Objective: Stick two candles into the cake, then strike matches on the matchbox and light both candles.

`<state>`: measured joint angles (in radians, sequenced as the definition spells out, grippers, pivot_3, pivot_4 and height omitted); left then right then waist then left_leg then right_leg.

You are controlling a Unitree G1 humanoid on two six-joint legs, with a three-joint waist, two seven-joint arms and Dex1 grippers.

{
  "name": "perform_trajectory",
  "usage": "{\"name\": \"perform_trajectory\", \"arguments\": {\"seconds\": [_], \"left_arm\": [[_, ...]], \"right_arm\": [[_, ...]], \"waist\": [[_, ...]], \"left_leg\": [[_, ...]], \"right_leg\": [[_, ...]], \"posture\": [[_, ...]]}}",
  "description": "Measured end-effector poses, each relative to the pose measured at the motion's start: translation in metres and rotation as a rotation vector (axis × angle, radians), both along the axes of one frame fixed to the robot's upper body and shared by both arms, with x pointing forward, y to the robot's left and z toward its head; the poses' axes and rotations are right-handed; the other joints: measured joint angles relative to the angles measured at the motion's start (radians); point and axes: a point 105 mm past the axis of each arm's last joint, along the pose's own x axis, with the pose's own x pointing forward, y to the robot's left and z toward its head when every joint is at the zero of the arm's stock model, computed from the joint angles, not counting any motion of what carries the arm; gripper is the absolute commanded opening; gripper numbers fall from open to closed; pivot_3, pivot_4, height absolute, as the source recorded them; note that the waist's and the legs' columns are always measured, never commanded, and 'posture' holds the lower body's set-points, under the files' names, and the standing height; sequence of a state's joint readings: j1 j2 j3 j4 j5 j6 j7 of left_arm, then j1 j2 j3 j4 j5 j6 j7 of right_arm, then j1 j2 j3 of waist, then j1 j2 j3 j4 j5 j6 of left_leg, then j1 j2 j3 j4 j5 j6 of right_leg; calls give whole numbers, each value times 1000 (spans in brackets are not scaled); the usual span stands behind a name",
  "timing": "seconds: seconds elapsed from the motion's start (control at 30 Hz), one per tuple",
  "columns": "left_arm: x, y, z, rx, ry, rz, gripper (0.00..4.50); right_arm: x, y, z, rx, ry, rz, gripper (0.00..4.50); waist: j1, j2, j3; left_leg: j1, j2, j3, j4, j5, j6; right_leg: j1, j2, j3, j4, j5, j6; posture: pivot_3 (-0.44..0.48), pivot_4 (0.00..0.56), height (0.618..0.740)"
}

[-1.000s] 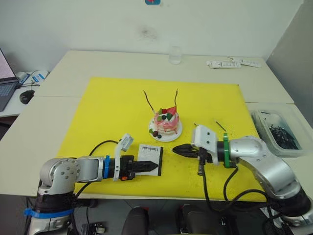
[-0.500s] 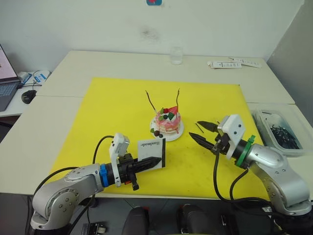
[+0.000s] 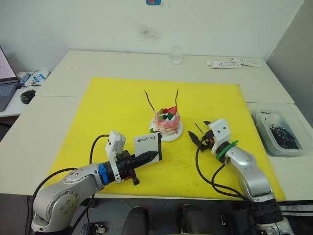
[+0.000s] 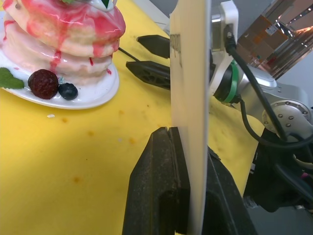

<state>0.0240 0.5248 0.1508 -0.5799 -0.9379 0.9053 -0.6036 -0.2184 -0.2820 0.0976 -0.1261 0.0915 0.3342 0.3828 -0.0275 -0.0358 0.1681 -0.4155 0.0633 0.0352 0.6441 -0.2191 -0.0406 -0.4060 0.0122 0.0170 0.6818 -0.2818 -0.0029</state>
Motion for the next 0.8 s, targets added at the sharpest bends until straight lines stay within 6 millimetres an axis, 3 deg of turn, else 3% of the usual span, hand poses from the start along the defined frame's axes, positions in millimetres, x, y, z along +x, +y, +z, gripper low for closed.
{"name": "perform_trajectory", "arguments": {"seconds": [0.4,0.43,0.5,0.8], "left_arm": [[1,-6,-3,-1,4,-14,0],[2,-6,-3,-2,5,-14,0],[2,-6,-5,-2,12,-16,0],[2,-7,-8,8,20,-22,0]], "right_arm": [[15,-7,-4,25,-5,-56,4107],[16,-7,-4,25,2,-64,3948],[18,-7,-4,24,14,-77,3535],[16,-3,-5,-28,73,-105,272]], "waist": [[0,0,0],[0,0,0],[0,0,0],[1,0,0]], "left_leg": [[0,0,0,0,0,0],[0,0,0,0,0,0],[0,0,0,0,0,0],[0,1,0,0,0,0]], "right_leg": [[0,0,0,0,0,0],[0,0,0,0,0,0],[0,0,0,0,0,0],[1,0,0,0,0,0]], "posture": [[0,150,740],[0,150,740],[0,150,740],[0,150,740]]}}
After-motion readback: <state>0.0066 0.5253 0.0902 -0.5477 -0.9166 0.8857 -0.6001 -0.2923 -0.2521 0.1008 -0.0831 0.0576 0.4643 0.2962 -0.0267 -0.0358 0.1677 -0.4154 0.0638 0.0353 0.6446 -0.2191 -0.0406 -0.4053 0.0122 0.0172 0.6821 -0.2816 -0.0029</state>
